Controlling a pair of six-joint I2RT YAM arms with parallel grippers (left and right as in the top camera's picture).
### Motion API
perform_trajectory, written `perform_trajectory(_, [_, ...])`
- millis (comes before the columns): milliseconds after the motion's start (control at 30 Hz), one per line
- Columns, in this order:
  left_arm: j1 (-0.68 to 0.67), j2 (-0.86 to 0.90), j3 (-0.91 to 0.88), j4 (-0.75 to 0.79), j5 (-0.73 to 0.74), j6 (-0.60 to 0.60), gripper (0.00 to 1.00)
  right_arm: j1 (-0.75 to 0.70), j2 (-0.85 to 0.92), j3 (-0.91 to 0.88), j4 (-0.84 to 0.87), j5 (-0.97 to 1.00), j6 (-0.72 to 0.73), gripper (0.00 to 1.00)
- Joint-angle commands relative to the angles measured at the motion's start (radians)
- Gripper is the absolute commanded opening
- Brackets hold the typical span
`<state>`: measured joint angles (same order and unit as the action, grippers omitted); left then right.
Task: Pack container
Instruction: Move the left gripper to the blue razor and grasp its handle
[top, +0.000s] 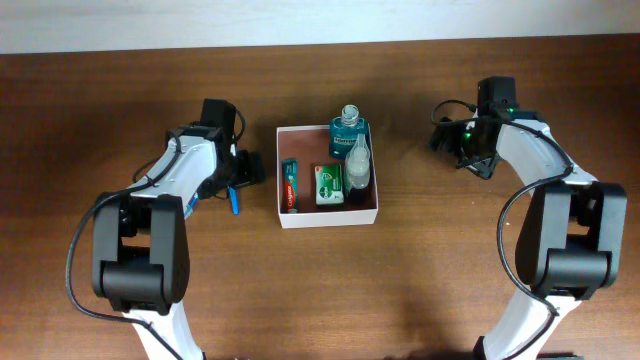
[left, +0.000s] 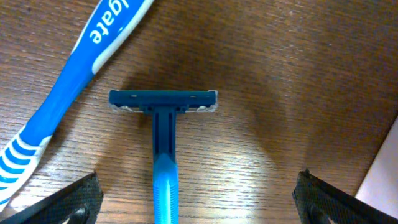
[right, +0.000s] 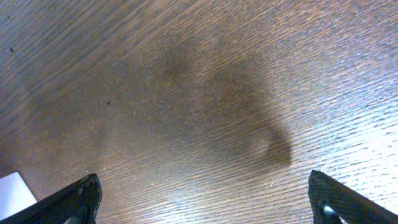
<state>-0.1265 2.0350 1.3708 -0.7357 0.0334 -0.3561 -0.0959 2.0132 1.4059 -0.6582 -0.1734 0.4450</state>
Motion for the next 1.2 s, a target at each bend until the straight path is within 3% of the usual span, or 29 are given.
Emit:
perform_trajectory(0, [0.003, 0.041, -0.01, 0.002, -0.005, 0.008, 0.99, -0.003, 0.008, -0.002, 0.0, 0.01, -0.003, 0.99])
perform_trajectory(67, [0.003, 0.043, -0.01, 0.002, -0.005, 0.009, 0.93, -0.003, 0.008, -0.002, 0.0, 0.01, -0.003, 0.99])
perform_trajectory(233, [0.003, 0.043, -0.01, -0.003, -0.005, 0.009, 0.51, -0.003, 0.008, -0.002, 0.0, 0.01, -0.003, 0.99])
perform_trajectory(467, [0.003, 0.043, -0.01, -0.008, -0.005, 0.009, 0.41, -0.003, 0.008, -0.002, 0.0, 0.01, -0.003, 0.99])
perform_trajectory(600, [0.003, 0.043, -0.01, -0.012, -0.005, 0.013, 0.29, -0.003, 0.008, -0.002, 0.0, 0.01, -0.003, 0.98])
perform_trajectory(1033, [0.003, 0.043, -0.01, -0.05, -0.087, 0.013, 0.23, -0.003, 0.008, -0.002, 0.0, 0.01, -0.003, 0.99])
perform_trajectory(1167, [0.003, 0.043, -0.01, -0.05, -0.086, 0.013, 0.05, -0.003, 0.008, -0.002, 0.0, 0.01, -0.003, 0.99])
